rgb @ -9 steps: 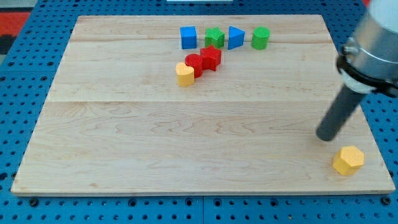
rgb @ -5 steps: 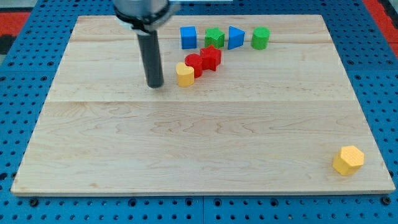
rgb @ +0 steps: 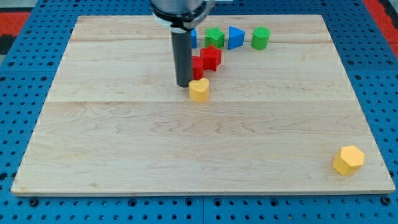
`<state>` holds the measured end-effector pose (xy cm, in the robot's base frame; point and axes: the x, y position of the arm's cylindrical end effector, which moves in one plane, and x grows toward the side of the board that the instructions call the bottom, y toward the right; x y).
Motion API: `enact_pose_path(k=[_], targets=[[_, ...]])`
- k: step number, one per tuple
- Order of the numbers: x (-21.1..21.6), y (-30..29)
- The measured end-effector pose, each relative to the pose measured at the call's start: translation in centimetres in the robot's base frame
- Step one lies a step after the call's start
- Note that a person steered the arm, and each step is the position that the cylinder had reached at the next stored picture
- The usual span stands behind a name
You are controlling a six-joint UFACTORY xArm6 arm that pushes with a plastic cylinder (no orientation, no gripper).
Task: Place the yellow heart to the left of the yellow hexagon
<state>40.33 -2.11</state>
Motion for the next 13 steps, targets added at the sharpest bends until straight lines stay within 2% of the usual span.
enact_pose_path(k=[2, 4, 5, 7, 8, 10, 13], targets=[[3.1, 6.2], [4.8, 15.4], [7.0, 16.6], [7.5, 8.8], [8.8, 7.1], [9.7, 16.2], [12.0, 20.6]])
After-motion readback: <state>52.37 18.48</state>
